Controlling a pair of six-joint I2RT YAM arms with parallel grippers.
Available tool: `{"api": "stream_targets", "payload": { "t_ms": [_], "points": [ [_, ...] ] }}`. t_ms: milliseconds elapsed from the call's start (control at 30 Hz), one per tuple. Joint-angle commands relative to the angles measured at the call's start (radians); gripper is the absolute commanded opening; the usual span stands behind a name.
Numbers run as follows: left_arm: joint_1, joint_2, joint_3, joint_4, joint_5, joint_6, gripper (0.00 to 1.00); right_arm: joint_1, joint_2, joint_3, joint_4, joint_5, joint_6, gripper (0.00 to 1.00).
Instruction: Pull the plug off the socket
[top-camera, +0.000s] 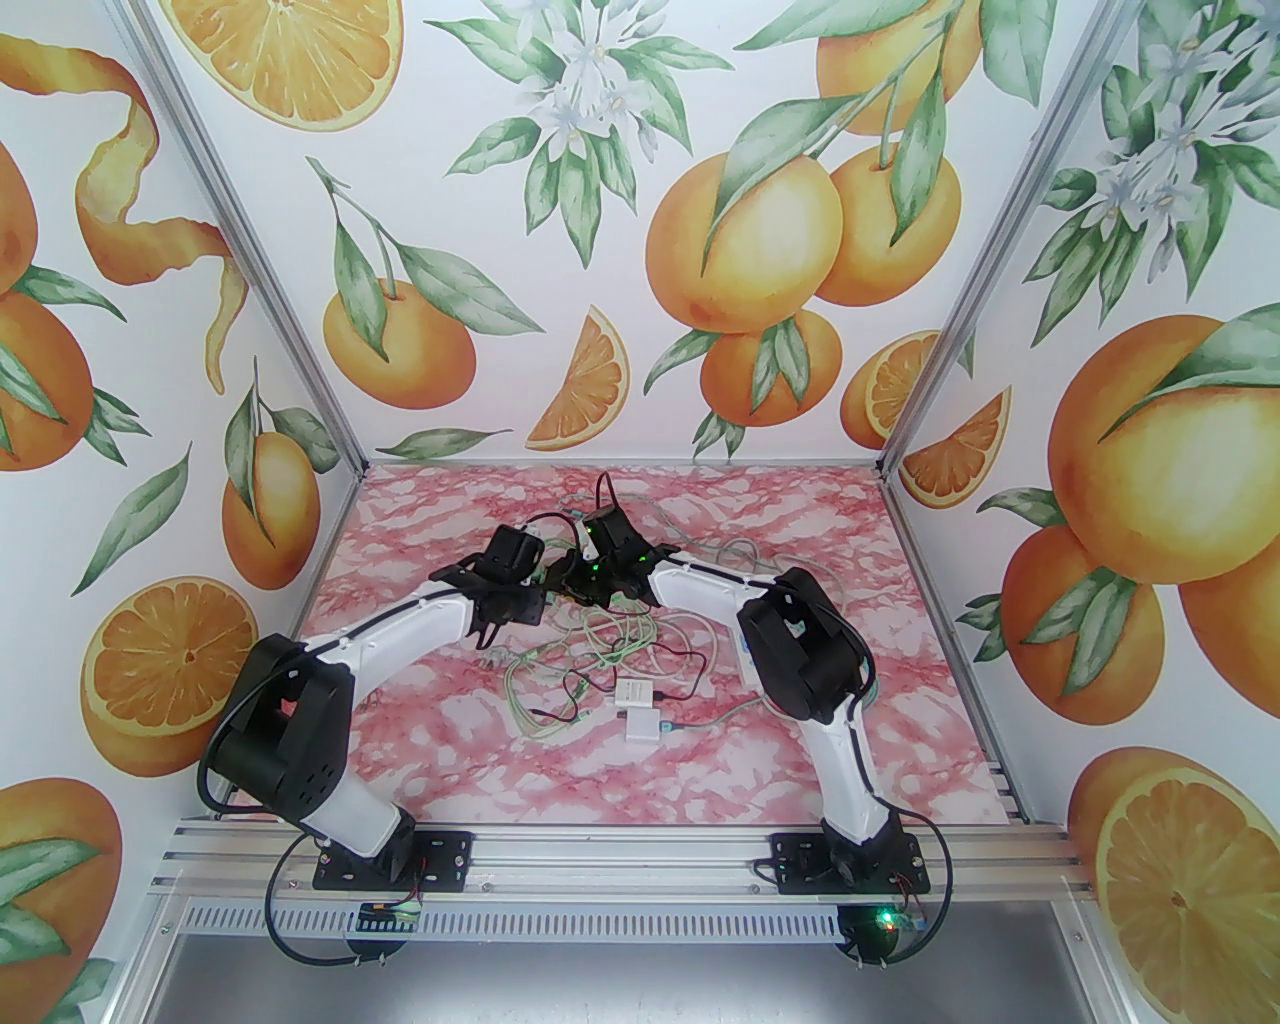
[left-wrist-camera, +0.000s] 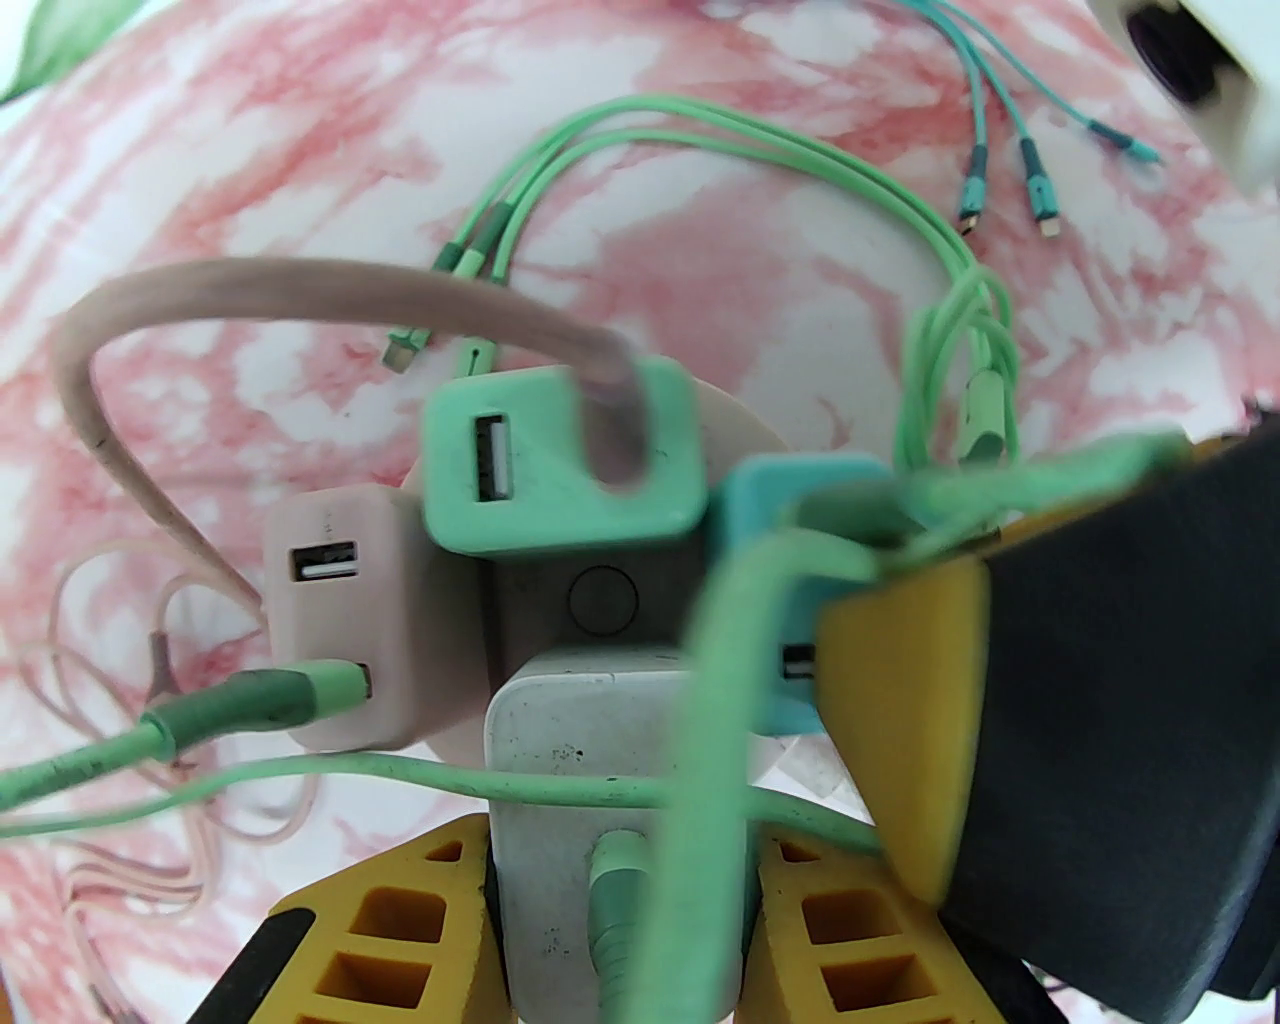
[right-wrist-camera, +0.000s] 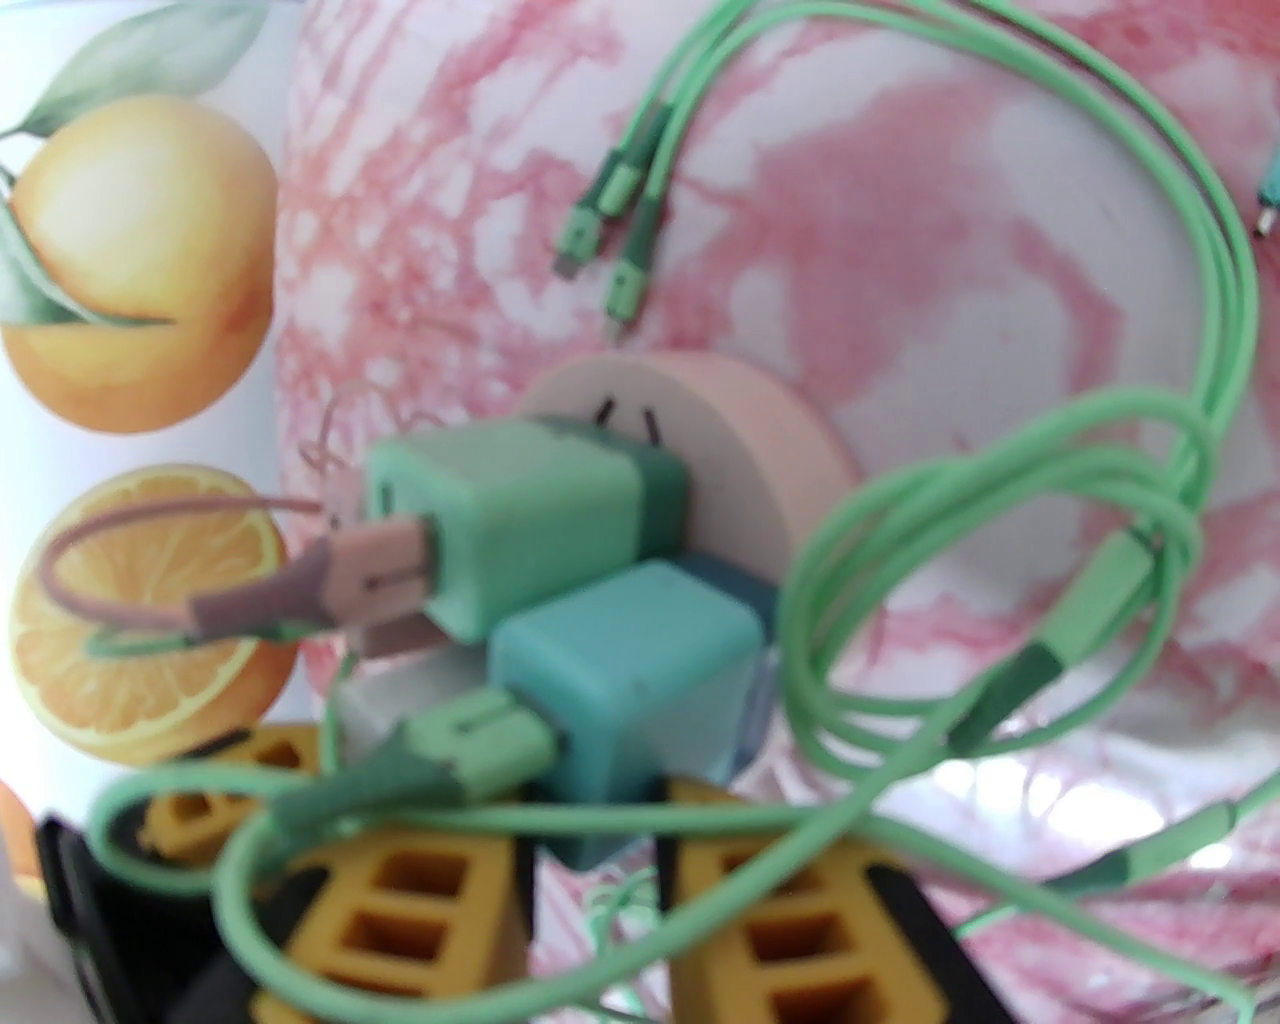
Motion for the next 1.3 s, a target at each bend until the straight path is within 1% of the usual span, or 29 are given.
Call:
{"api": "stream_targets", "payload": {
  "t_ms": [0, 100, 267, 467, 600, 733, 833, 900, 1100, 1267],
  "points": [
    [-0.043, -0.056, -0.007, 0.052, 0.048, -0.017, 0.00, 0.014, 0.115, -0.033, -0.215, 0.125, -0.042, 0.26],
    [-0.015, -0.061, -0.012, 0.052, 0.090, -0.034, 0.00, 0.017, 0.121, -0.025, -0.230, 0.129, -0.046, 0.25],
    [0.077, -0.091, 0.000, 0.049, 0.213, -0.085, 0.00, 0.025, 0.128, -0.013, -0.264, 0.147, -0.068, 0.25],
    [0.152, -0.110, 0.008, 0.031, 0.264, -0.126, 0.00, 0.025, 0.132, -0.011, -0.269, 0.153, -0.069, 0.25],
    [0.156, -0.113, 0.000, 0.040, 0.279, -0.129, 0.00, 0.028, 0.134, -0.001, -0.273, 0.151, -0.074, 0.25],
    [0.151, -0.123, 0.007, 0.003, 0.235, -0.113, 0.00, 0.027, 0.133, 0.009, -0.286, 0.157, -0.081, 0.25],
    [0.151, -0.157, 0.021, -0.043, 0.180, -0.101, 0.00, 0.027, 0.128, 0.010, -0.288, 0.159, -0.083, 0.25],
    [0.151, -0.184, 0.028, -0.069, 0.163, -0.092, 0.00, 0.028, 0.128, 0.014, -0.288, 0.159, -0.088, 0.26],
    [0.137, -0.288, 0.014, -0.127, 0.134, -0.086, 0.00, 0.019, 0.120, 0.052, -0.298, 0.172, -0.104, 0.28],
    [0.128, -0.418, -0.023, -0.197, 0.086, -0.098, 0.00, 0.012, 0.124, 0.060, -0.315, 0.179, -0.112, 0.28]
  ]
}}
